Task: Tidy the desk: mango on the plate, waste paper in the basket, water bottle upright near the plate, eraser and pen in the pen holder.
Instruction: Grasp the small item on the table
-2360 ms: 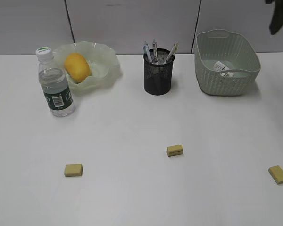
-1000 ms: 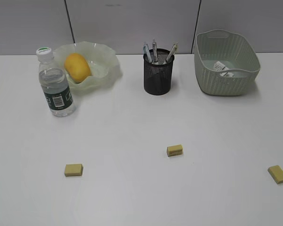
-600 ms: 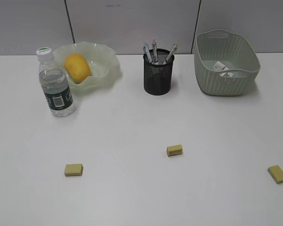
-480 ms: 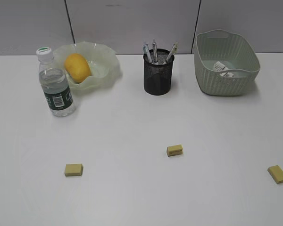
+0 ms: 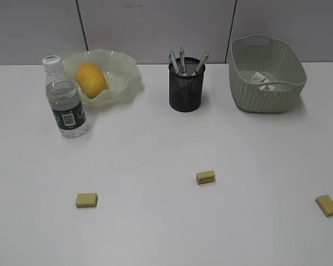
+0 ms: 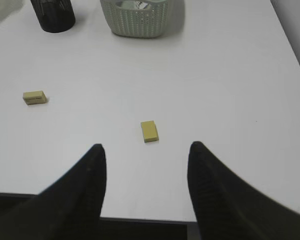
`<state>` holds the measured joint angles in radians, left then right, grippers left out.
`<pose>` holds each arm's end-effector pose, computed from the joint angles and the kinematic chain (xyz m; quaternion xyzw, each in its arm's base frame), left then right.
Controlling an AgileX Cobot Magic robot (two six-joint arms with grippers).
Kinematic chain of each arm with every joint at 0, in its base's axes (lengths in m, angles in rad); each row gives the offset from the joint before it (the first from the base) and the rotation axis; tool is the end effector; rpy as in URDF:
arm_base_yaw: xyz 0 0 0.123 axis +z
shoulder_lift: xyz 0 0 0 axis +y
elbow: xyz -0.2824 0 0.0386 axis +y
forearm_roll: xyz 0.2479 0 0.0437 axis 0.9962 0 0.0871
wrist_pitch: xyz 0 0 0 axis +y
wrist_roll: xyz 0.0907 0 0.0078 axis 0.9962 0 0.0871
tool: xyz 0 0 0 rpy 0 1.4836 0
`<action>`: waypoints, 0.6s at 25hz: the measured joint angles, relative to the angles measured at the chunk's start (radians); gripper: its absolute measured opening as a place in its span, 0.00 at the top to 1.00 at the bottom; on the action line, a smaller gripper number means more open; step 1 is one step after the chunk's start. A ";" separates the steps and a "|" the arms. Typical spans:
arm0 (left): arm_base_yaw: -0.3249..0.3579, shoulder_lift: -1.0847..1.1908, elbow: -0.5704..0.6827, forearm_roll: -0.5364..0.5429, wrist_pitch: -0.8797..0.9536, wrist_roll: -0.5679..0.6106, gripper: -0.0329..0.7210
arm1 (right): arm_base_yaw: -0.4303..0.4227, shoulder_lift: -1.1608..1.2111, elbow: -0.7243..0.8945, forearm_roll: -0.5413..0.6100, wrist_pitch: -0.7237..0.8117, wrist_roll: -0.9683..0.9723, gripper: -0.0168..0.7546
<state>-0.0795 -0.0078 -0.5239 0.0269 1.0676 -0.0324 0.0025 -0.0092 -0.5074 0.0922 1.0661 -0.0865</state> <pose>-0.0090 0.0029 0.2832 0.0192 0.8464 -0.0163 0.5319 -0.0076 0.0073 0.2790 -0.0401 0.8485 0.0239 0.5272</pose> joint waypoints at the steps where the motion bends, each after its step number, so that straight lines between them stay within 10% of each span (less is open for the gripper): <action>1: 0.000 0.000 0.000 0.000 0.000 0.000 0.64 | 0.000 0.000 0.001 0.002 -0.004 -0.001 0.43; 15: 0.000 0.000 0.000 0.000 0.000 0.000 0.64 | 0.000 0.000 0.003 0.048 -0.012 0.000 0.43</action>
<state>-0.0795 -0.0078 -0.5239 0.0269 1.0676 -0.0324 0.0025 -0.0092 -0.5042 0.1405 1.0538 -0.0865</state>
